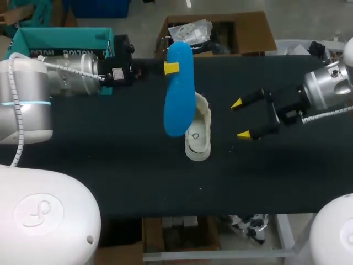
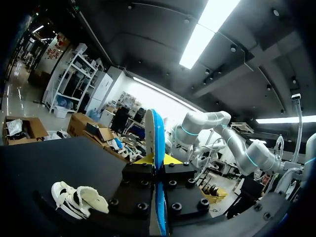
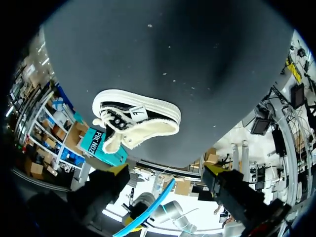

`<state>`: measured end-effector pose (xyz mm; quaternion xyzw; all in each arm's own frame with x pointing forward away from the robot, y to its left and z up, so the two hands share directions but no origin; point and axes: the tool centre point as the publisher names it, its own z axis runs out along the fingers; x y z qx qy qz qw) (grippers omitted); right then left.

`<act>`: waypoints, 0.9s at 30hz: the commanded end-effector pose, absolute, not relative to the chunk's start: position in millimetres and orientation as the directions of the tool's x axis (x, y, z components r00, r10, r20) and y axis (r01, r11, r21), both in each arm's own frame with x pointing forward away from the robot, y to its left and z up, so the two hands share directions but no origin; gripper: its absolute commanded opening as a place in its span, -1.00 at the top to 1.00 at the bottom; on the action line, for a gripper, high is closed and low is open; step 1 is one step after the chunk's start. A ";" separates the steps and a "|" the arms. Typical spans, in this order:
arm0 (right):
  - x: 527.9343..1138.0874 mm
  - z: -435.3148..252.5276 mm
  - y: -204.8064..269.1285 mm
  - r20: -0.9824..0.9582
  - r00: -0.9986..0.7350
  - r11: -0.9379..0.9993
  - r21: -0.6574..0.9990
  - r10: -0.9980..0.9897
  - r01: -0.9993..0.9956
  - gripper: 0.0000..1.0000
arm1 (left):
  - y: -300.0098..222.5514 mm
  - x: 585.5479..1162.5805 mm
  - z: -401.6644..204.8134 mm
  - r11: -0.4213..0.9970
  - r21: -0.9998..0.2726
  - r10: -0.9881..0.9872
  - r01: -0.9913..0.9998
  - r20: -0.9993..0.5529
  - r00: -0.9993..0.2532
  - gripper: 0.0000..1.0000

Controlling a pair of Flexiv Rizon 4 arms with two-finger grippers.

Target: Open the shoe tongue, take the insole out of the shoe, put the insole back into the shoe, and pack the shoe into the shoebox

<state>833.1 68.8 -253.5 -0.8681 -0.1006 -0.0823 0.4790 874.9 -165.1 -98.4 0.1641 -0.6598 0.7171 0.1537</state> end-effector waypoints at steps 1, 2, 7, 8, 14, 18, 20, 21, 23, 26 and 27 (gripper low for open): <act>832.0 -248.8 71.0 0.252 0.964 -0.513 -0.818 0.087 0.260 -1.00 | -165.3 874.6 -98.8 -0.084 -0.895 0.003 -0.438 0.439 -0.898 1.00; 834.6 -247.7 72.6 0.252 0.964 -0.473 -0.841 0.089 0.264 -1.00 | -165.3 874.6 -98.8 -0.084 -0.895 0.003 -0.438 0.439 -0.898 1.00; 837.0 -250.3 83.7 0.234 0.971 -0.389 -0.890 0.056 0.237 -1.00 | -165.3 874.6 -98.8 -0.084 -0.895 0.003 -0.438 0.439 -0.898 1.00; 836.7 -251.6 85.6 0.223 0.973 -0.363 -0.904 0.053 0.227 -1.00 | -165.3 874.6 -98.8 -0.084 -0.895 0.003 -0.438 0.439 -0.898 1.00; 834.6 -255.6 97.6 0.135 0.990 -0.348 -0.927 0.034 0.138 -1.00 | -175.0 874.1 -103.4 -0.075 -0.914 0.019 -0.398 0.398 -0.917 1.00; 834.1 -256.1 105.3 0.101 0.994 -0.311 -0.944 0.039 0.108 -1.00 | -189.2 869.3 -112.9 -0.063 -0.950 0.051 -0.306 0.303 -0.952 1.00; 834.0 -255.6 107.9 0.086 0.996 -0.314 -0.945 0.035 0.092 -1.00 | -194.5 868.2 -118.7 -0.070 -0.961 0.064 -0.267 0.262 -0.963 1.00; 834.1 -255.8 109.4 0.083 0.996 -0.299 -0.950 0.036 0.090 -1.00 | -196.4 868.0 -121.0 -0.075 -0.965 0.074 -0.249 0.244 -0.967 1.00; 834.1 -255.9 112.1 0.073 0.997 -0.289 -0.954 0.038 0.081 -1.00 | -198.9 867.2 -125.3 -0.098 -0.970 0.089 -0.222 0.214 -0.973 1.00; 834.2 -257.2 115.2 0.065 0.997 -0.259 -0.963 0.041 0.073 -1.00 | -202.8 866.2 -132.8 -0.141 -0.973 0.112 -0.181 0.166 -0.980 1.00; 834.2 -258.0 117.4 0.059 0.997 -0.254 -0.965 0.041 0.067 -1.00 | -203.8 866.1 -135.7 -0.156 -0.973 0.115 -0.171 0.154 -0.981 1.00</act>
